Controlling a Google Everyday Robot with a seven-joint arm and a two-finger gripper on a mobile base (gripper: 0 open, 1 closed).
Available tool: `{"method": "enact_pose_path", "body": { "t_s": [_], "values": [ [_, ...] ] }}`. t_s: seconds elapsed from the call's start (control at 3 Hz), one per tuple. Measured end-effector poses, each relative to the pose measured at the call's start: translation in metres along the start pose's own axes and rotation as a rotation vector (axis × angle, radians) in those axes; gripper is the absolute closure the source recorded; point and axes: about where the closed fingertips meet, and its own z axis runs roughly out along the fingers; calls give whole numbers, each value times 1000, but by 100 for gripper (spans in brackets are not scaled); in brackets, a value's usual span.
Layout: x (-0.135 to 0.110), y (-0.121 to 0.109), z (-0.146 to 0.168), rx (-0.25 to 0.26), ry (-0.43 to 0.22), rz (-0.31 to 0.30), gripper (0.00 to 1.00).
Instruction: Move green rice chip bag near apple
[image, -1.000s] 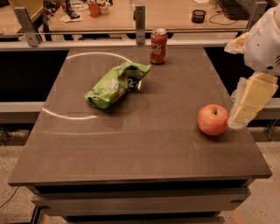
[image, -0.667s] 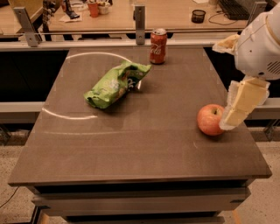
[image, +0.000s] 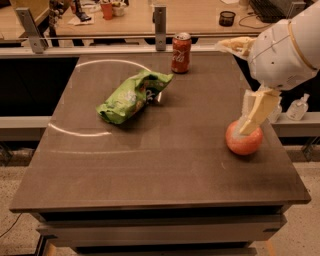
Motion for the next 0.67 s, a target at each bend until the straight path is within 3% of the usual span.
{"method": "enact_pose_path", "body": {
  "t_s": [0.33, 0.67],
  "values": [
    [-14, -24, 10, 19, -70, -86, 0],
    [-14, -24, 11, 19, -70, -86, 0]
  ]
}}
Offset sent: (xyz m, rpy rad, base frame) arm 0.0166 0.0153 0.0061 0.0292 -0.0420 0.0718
